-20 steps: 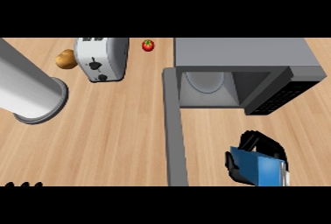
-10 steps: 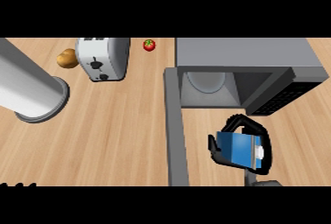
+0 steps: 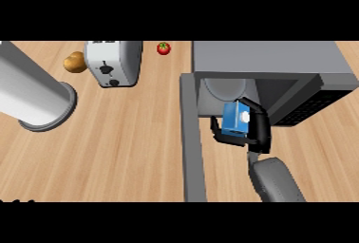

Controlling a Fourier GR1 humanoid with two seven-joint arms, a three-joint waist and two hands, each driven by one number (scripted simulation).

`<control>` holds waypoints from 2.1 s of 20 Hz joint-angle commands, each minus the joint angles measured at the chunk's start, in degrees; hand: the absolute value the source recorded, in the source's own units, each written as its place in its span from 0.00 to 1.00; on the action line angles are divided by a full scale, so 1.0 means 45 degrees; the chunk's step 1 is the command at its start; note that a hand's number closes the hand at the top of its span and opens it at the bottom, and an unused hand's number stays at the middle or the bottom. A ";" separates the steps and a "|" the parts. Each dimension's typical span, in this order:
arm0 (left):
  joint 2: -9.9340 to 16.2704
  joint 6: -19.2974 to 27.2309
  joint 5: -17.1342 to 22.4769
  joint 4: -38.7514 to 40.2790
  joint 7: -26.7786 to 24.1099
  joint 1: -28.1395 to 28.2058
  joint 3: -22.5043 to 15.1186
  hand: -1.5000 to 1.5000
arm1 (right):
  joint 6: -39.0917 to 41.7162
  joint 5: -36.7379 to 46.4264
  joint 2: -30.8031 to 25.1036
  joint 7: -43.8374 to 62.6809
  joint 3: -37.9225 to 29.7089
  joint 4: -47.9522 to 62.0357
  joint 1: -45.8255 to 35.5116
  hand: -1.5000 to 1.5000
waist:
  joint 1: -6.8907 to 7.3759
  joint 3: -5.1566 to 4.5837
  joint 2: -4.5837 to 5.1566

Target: Pick up the milk, place it into the microwave and close the microwave

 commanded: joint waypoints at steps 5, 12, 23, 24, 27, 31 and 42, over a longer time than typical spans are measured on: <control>0.0269 -0.0615 0.0515 0.0499 -0.0225 0.0070 0.0730 0.00 | -0.0467 -0.1378 0.0035 -0.1492 -0.1183 0.5357 -0.3504 1.00 | 0.0120 0.0007 0.0044; 0.0074 -0.0221 0.0088 0.0424 0.0273 -0.0724 0.0356 0.00 | -0.1197 -0.1038 -0.0748 -0.2847 -0.2340 0.9561 -0.5948 1.00 | 0.0334 0.0021 0.0195; 0.0387 -0.1054 0.0078 0.0763 -0.0176 -0.0480 0.0481 0.00 | -0.2077 -0.0360 -0.1602 -0.3898 -0.2689 1.2592 -0.7481 1.00 | 0.0948 0.0048 0.0442; 0.0198 -0.0609 0.0052 0.0488 0.0119 -0.0806 0.0417 0.00 | -0.2011 -0.0231 -0.1924 -0.4040 -0.2621 1.2662 -0.7554 1.00 | 0.0912 0.0056 0.0487; 0.0224 -0.0754 0.0047 0.0755 0.0088 -0.0952 0.0335 0.00 | -0.3183 0.0115 -0.1945 -0.4429 -0.2489 1.2889 -0.7813 1.00 | 0.1122 0.0062 0.0597; 0.0607 -0.1328 0.0323 0.1143 -0.0204 -0.0677 0.0721 0.00 | -0.3563 0.0281 -0.2235 -0.4483 -0.2501 1.3173 -0.8321 1.00 | 0.1334 0.0053 0.0565; 0.0306 -0.0746 0.0075 0.1228 0.0226 -0.1499 0.0492 0.00 | -0.4909 -0.0032 -0.2510 -0.5649 -0.3323 1.3033 -0.8718 1.00 | 0.1414 0.0074 0.0767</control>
